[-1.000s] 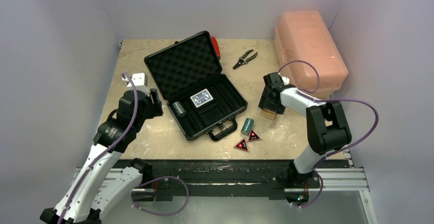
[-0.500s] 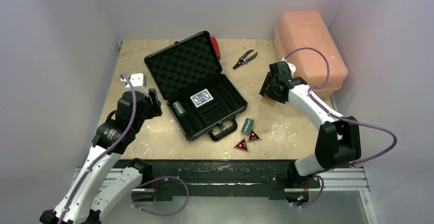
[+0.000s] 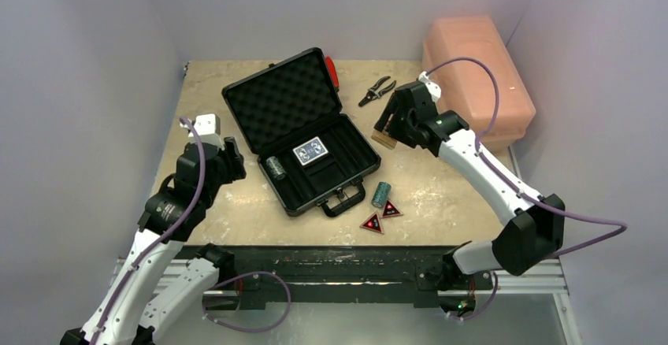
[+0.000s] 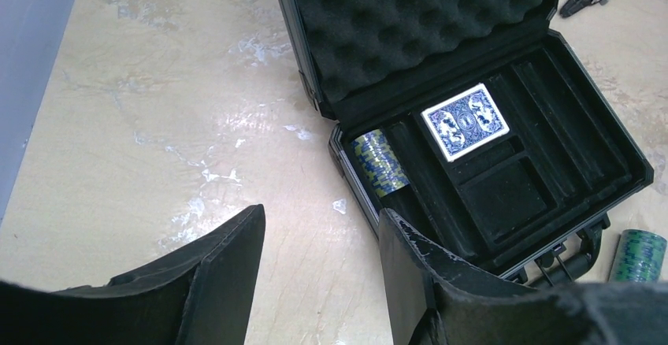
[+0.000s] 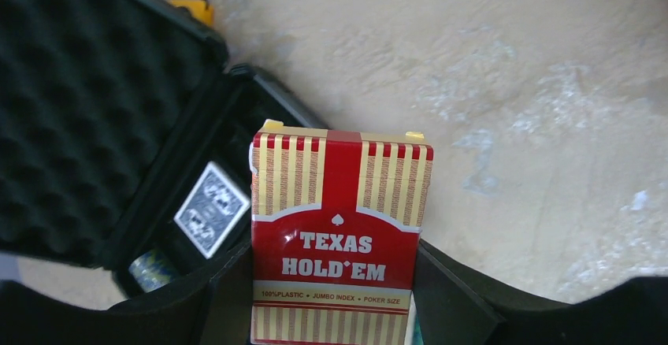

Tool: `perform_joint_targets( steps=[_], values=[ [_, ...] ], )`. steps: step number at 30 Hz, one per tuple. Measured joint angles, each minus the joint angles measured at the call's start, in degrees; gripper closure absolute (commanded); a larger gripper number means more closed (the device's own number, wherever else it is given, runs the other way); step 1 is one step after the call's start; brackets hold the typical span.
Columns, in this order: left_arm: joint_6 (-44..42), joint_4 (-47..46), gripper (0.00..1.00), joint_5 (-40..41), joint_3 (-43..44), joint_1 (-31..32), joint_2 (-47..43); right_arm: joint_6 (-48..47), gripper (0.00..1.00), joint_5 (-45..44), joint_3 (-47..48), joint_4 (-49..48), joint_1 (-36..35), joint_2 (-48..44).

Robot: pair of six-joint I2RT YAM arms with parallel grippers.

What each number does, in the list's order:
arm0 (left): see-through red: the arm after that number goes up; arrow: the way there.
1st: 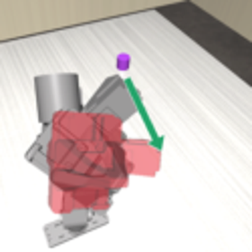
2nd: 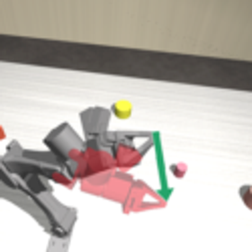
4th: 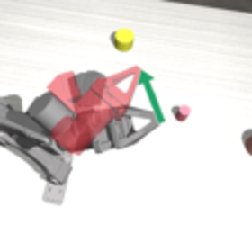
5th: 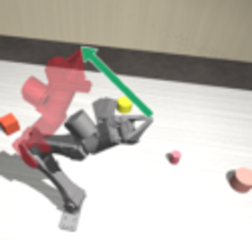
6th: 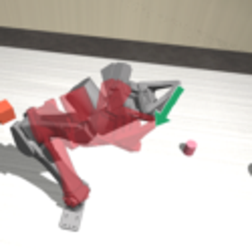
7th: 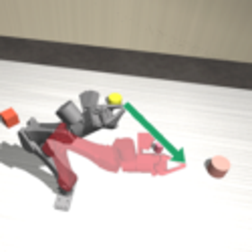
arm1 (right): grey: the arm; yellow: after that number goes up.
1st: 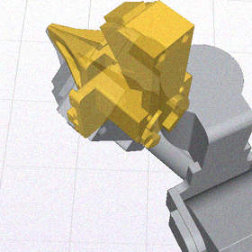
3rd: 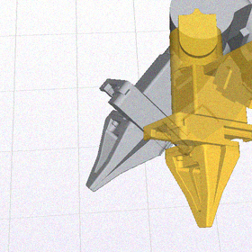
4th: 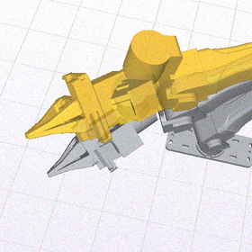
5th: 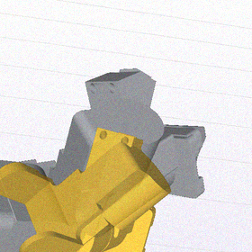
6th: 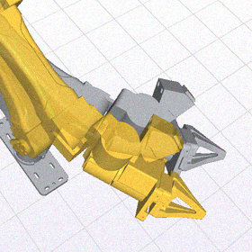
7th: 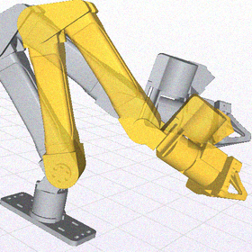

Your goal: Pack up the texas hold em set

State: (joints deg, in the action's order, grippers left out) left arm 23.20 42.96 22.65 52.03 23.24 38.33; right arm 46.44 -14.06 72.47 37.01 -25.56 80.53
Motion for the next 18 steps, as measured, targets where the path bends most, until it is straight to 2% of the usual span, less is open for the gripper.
perform_joint_targets(
  steps=[5, 11, 18],
  values=[
    [0.0, 0.0, 0.46, -0.5, 0.0, 0.0, 0.0, 6.4, 1.0, -2.6, 4.5, 3.4, -6.0, 0.9],
    [0.0, 0.0, 0.46, -0.8, 0.0, 0.0, -0.9, 14.8, 1.0, -7.3, 11.6, 7.4, -12.4, 6.6],
    [0.0, 0.0, 0.46, -1.4, 0.0, 0.0, -1.6, 26.2, 1.0, -9.3, 11.4, 8.8, -17.4, 8.5]
  ],
)
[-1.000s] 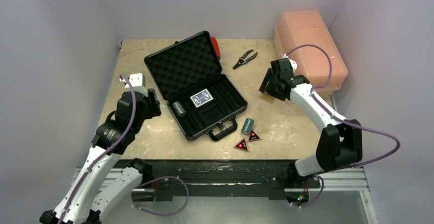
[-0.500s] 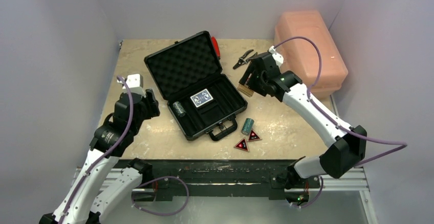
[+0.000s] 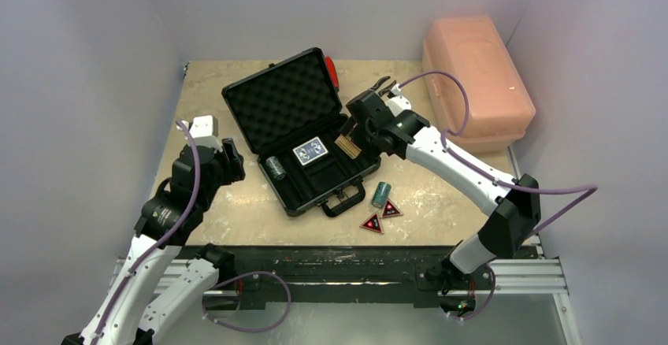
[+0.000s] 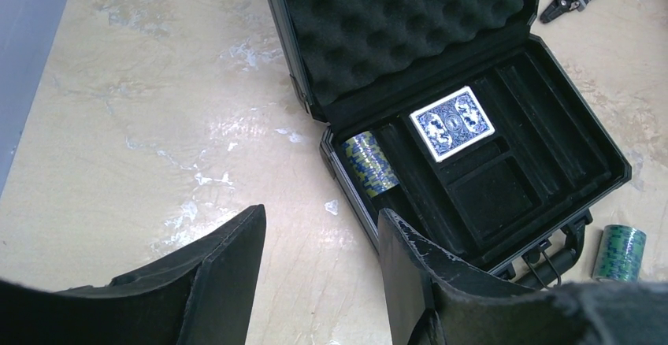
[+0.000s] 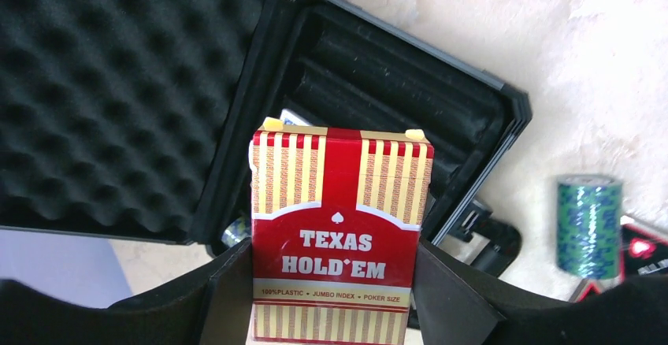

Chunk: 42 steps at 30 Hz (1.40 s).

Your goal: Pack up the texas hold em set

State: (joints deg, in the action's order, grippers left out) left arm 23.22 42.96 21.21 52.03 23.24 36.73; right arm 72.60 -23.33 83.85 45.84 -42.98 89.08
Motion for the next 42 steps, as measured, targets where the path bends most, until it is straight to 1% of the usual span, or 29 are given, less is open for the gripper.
perform_joint_targets(
  steps=[8, 16, 31, 42],
  values=[
    [-0.3, 0.1, 0.46, -1.1, 0.0, 0.0, -0.6, 10.6, 1.0, -0.2, -0.2, 0.5, -4.0, 1.6],
    [-0.3, 0.1, 0.45, -2.1, 0.0, 0.0, -2.0, 17.9, 1.0, 0.3, 0.0, 1.5, -6.7, 8.5],
    [-0.3, 1.3, 0.45, -2.1, 0.0, 0.0, -1.8, 23.1, 1.0, 1.1, 7.0, 2.6, -8.0, 16.7],
    [-0.3, 1.3, 0.45, -2.2, 0.0, 0.0, -1.8, 25.0, 1.0, 4.4, 7.2, 3.1, -8.4, 21.0]
  ],
)
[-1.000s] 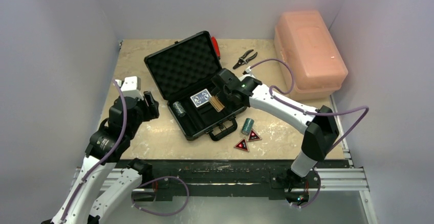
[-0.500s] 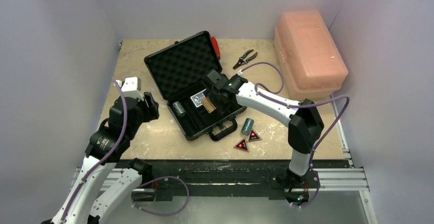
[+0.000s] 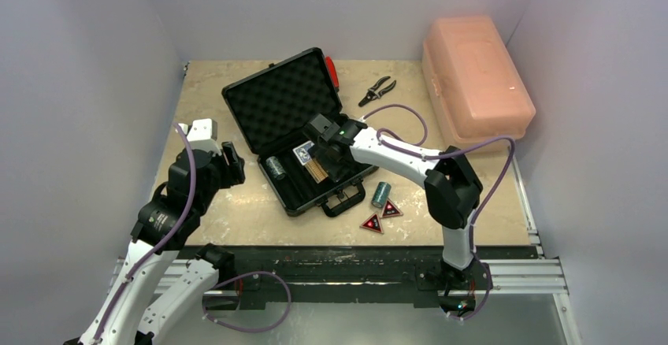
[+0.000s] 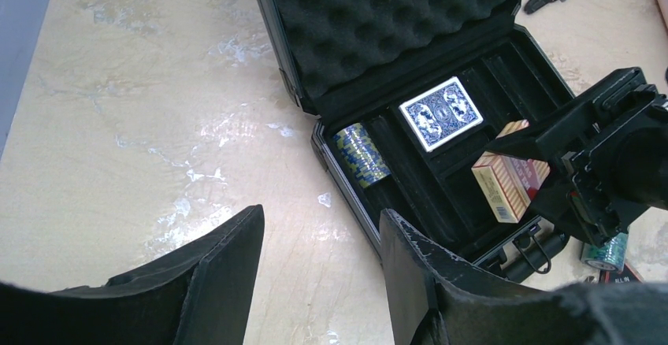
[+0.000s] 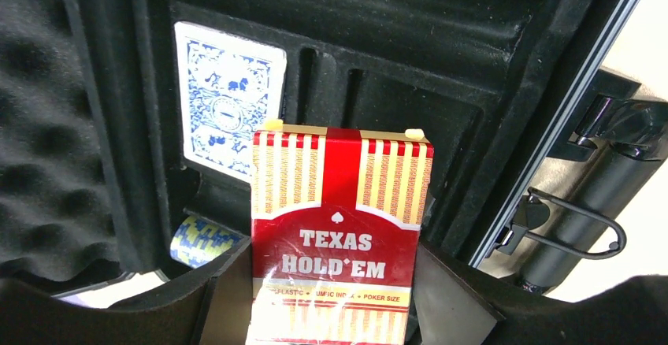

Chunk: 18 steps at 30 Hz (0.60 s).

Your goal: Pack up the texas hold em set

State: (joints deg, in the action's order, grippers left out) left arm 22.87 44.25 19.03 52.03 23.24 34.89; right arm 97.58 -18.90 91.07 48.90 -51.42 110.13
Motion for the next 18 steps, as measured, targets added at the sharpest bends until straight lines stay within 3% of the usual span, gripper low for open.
perform_joint_targets(
  steps=[18],
  values=[
    [0.0, 0.0, 0.45, -0.4, 0.0, 0.0, 0.0, 3.1, 1.0, 0.8, 0.0, 0.5, -0.3, 4.2]
  ],
)
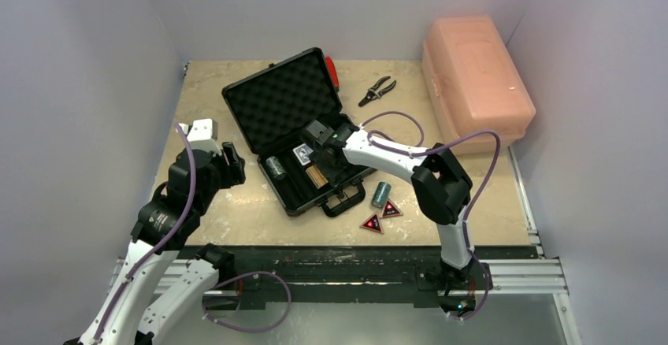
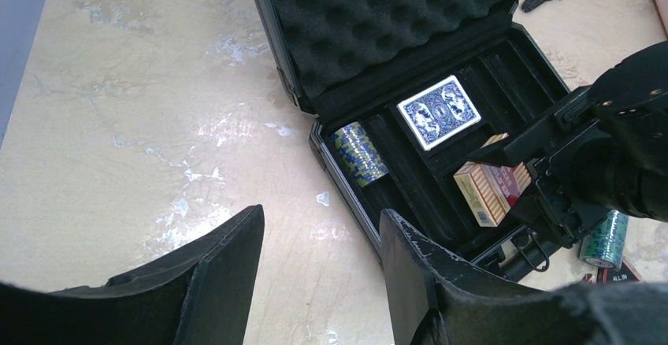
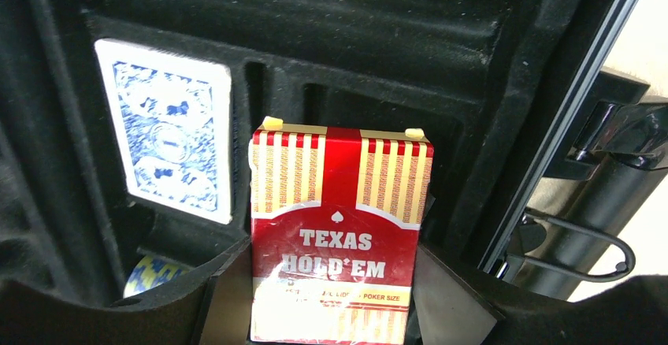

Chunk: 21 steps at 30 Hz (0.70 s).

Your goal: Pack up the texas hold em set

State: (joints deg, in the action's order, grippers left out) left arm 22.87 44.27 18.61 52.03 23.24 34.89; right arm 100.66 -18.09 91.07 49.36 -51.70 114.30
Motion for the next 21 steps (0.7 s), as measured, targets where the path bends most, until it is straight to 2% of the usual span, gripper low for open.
perform_joint_targets(
  steps=[19, 20, 21],
  values=[
    [0.0, 0.0, 0.44, -0.3, 0.0, 0.0, 0.0, 1.2, 0.99, -2.1, 5.3, 5.6, 0.0, 5.8],
    [0.0, 0.0, 0.44, -0.3, 0.0, 0.0, 0.0, 1.0, 0.87, -2.2, 5.5, 5.7, 0.0, 6.0],
    [0.0, 0.0, 0.44, -0.3, 0.0, 0.0, 0.0, 0.8, 0.69, -2.2, 5.6, 5.8, 0.0, 6.1]
  ],
)
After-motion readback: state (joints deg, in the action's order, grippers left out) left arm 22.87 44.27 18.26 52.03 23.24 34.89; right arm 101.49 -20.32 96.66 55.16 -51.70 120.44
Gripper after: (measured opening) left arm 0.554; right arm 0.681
